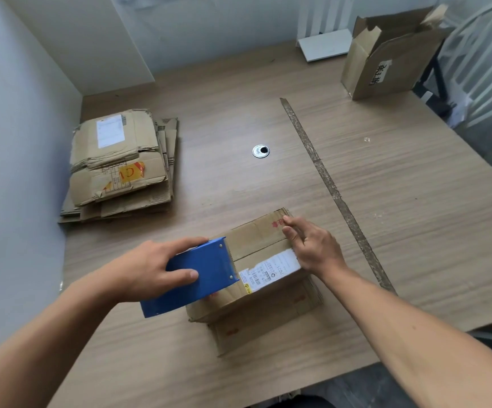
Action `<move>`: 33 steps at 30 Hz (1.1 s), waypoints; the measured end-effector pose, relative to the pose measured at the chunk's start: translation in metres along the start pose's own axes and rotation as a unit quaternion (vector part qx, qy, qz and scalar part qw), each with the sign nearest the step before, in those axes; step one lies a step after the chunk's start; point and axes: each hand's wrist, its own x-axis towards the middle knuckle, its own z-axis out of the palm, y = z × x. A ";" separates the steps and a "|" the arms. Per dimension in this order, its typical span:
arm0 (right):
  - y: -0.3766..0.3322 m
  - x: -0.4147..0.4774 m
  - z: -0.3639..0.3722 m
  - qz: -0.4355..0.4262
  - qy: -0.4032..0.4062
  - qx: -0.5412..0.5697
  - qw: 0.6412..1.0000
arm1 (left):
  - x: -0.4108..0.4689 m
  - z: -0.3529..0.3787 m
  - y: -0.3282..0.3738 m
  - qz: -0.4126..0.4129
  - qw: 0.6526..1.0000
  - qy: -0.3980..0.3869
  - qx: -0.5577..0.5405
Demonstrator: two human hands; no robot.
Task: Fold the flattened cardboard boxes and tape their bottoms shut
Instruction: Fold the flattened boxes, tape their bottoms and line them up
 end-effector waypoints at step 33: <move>-0.032 0.003 -0.013 0.011 -0.034 -0.249 0.968 | -0.070 -0.017 -0.098 -0.111 0.962 -0.085 -0.236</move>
